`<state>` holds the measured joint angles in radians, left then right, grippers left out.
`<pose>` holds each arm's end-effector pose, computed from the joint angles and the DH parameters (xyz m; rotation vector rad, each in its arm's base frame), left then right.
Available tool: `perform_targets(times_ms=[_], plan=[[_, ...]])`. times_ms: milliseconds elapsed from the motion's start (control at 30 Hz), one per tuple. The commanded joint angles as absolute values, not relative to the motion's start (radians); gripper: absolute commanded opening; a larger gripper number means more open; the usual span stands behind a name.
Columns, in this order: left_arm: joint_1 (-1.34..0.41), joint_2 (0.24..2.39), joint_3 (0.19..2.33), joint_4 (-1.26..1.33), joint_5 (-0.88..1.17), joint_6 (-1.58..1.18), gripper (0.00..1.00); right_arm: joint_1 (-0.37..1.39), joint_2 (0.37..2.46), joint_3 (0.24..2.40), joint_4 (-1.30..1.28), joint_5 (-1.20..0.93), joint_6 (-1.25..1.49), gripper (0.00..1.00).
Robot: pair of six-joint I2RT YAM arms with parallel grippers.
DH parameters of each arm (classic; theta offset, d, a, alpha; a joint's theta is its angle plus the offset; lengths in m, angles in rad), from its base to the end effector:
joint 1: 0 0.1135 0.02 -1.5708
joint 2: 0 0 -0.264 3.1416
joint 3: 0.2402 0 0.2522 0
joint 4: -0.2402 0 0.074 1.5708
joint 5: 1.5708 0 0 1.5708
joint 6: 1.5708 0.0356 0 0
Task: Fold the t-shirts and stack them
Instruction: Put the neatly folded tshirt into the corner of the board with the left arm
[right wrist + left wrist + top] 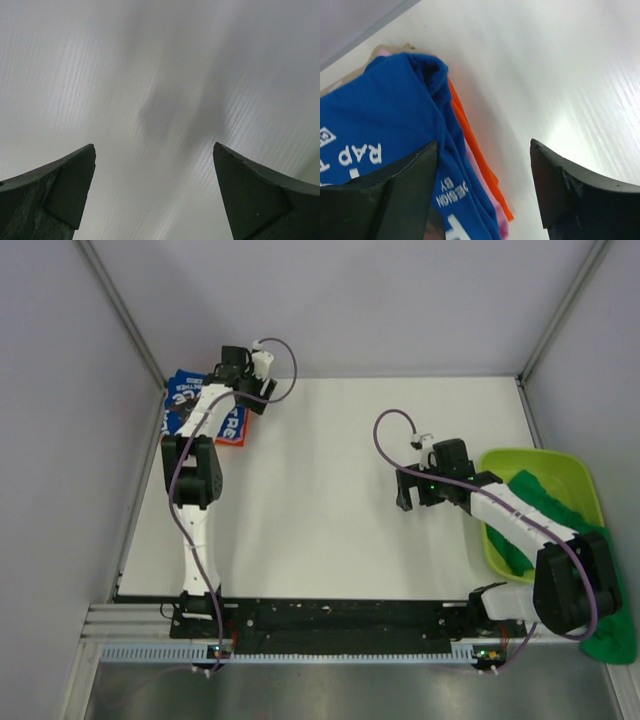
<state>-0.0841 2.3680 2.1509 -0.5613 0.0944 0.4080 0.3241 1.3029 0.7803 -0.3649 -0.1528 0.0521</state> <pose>0.5367 -0.0486 0.2269 0.6161 2.2630 0.0488 0.2459 0.0883 0.2131 -0.4024 2.4436 0.3508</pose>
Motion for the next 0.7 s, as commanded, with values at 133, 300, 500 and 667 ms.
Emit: perform_targets(times_ms=[133, 300, 500, 667], plan=[[-0.107, 1.979, 1.919, -0.597, 0.221, 0.402, 0.99, 0.314, 1.175, 0.801, -0.371, -0.163, 0.058, 0.99], [-0.109, 1.737, 1.605, -0.589, 0.275, 0.411, 0.99, 0.314, 1.057, 0.746, -0.370, -0.137, 0.086, 0.99], [-0.109, 1.450, 1.191, -0.568, 0.327, 0.437, 0.99, 0.314, 0.927, 0.667, -0.362, -0.092, 0.136, 0.99], [-0.101, 1.235, 0.846, -0.384, 0.357, 0.436, 0.99, 0.314, 0.824, 0.595, -0.338, -0.023, 0.186, 0.99]])
